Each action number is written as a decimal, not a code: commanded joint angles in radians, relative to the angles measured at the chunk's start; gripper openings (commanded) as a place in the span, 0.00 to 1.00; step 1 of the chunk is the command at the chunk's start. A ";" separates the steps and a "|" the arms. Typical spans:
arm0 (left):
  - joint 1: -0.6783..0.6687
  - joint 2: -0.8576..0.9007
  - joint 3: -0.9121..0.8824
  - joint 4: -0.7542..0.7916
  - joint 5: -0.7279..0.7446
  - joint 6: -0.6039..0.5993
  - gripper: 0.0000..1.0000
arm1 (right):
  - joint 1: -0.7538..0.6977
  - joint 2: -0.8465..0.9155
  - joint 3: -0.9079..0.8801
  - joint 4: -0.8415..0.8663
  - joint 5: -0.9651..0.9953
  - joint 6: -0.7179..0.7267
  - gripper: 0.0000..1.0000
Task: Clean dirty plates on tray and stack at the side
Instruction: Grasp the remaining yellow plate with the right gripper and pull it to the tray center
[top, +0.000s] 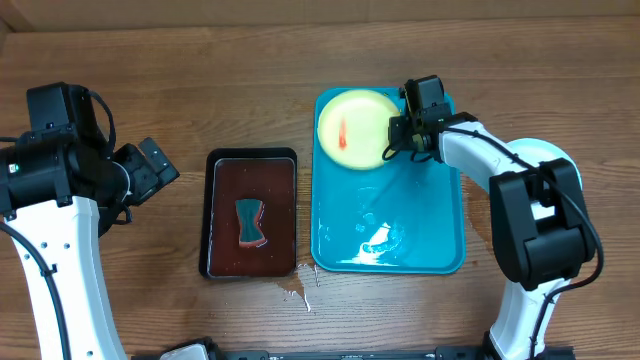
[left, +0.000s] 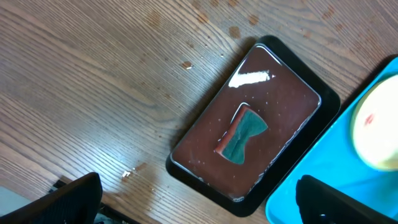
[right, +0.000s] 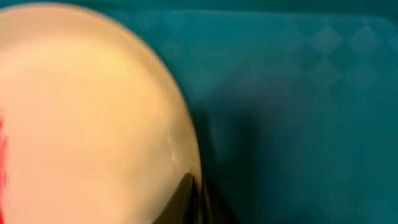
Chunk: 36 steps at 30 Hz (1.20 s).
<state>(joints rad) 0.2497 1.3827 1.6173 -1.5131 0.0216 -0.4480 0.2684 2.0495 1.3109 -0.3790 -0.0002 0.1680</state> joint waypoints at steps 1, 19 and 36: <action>0.005 -0.013 0.014 -0.001 -0.010 0.007 1.00 | -0.003 -0.050 0.006 -0.060 0.006 -0.008 0.04; 0.005 -0.013 0.014 -0.001 -0.010 0.007 1.00 | -0.004 -0.526 -0.017 -0.676 0.005 0.238 0.04; -0.051 -0.013 -0.001 0.014 0.233 0.121 0.99 | -0.004 -0.518 -0.525 -0.110 -0.181 0.264 0.04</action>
<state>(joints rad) 0.2379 1.3827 1.6173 -1.5085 0.1696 -0.4366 0.2680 1.5330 0.7948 -0.5129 -0.1566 0.4889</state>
